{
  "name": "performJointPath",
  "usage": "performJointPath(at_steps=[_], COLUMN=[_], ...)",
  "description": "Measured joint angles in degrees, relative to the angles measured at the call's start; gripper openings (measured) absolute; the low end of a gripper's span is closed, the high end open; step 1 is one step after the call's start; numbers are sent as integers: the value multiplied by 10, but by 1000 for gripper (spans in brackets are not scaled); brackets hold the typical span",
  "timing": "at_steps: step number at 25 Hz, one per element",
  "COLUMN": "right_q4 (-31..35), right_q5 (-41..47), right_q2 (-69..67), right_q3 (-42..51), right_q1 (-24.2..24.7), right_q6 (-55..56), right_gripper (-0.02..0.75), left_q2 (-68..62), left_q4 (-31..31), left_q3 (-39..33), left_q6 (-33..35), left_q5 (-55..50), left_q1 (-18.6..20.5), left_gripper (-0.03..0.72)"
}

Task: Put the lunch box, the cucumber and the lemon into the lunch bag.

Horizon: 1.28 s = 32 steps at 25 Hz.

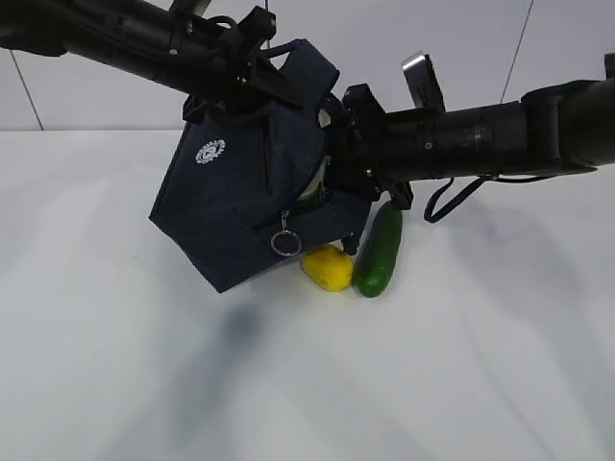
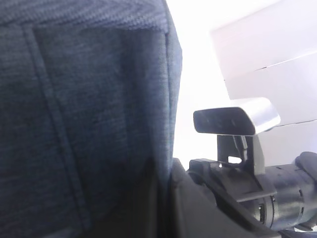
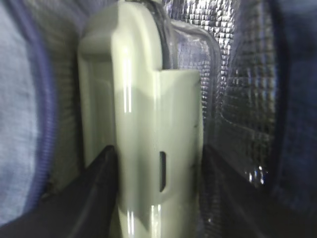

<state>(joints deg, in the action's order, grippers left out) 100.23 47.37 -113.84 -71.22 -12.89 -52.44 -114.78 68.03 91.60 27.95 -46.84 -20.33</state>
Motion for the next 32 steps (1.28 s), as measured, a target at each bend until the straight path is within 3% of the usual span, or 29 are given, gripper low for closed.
performJointPath(at_steps=[9, 32], right_q4=[5, 19], right_q5=[0, 1], right_q2=[-24, -34], right_q3=[-7, -12], right_q1=[-29, -29], right_q6=[1, 1], right_gripper=[375, 399], left_q2=[0, -4], left_q4=[1, -35], left_q3=[0, -1], left_q6=[0, 1], left_q5=[1, 40], left_q1=[0, 0], left_gripper=[-8, -8])
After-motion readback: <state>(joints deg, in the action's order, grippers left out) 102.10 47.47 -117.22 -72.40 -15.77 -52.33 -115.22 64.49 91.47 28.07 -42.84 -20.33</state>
